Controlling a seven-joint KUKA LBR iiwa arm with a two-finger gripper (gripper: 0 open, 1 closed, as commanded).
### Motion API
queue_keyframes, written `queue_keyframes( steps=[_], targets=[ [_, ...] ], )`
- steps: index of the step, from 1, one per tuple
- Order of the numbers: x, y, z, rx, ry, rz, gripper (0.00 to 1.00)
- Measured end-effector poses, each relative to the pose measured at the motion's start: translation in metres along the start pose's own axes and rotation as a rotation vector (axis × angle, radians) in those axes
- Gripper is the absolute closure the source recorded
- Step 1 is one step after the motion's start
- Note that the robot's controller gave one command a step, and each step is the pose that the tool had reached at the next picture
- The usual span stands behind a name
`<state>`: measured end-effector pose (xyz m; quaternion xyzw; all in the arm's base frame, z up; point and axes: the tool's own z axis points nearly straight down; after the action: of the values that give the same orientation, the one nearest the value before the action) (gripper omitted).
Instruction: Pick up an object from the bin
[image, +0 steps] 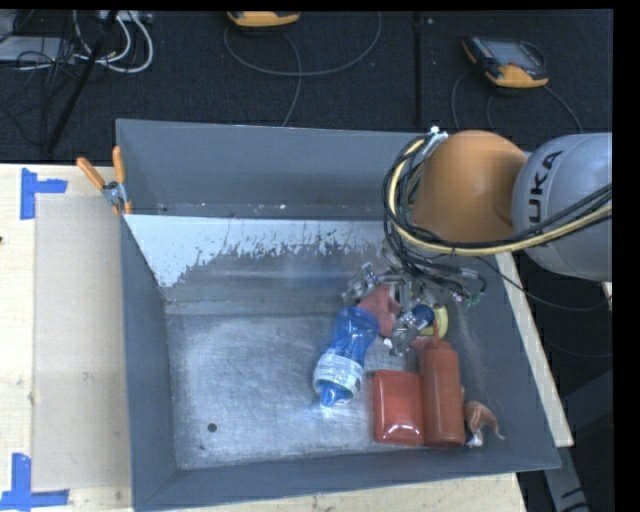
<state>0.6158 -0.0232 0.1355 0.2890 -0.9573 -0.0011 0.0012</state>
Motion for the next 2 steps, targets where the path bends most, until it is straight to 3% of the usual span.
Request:
queue_keyframes(
  steps=[1, 2],
  targets=[
    [0.006, -0.014, 0.002, 0.003, -0.003, -0.09, 0.0],
    [-0.018, 0.022, 0.065, 0.004, -0.006, -0.187, 0.0]
  ],
)
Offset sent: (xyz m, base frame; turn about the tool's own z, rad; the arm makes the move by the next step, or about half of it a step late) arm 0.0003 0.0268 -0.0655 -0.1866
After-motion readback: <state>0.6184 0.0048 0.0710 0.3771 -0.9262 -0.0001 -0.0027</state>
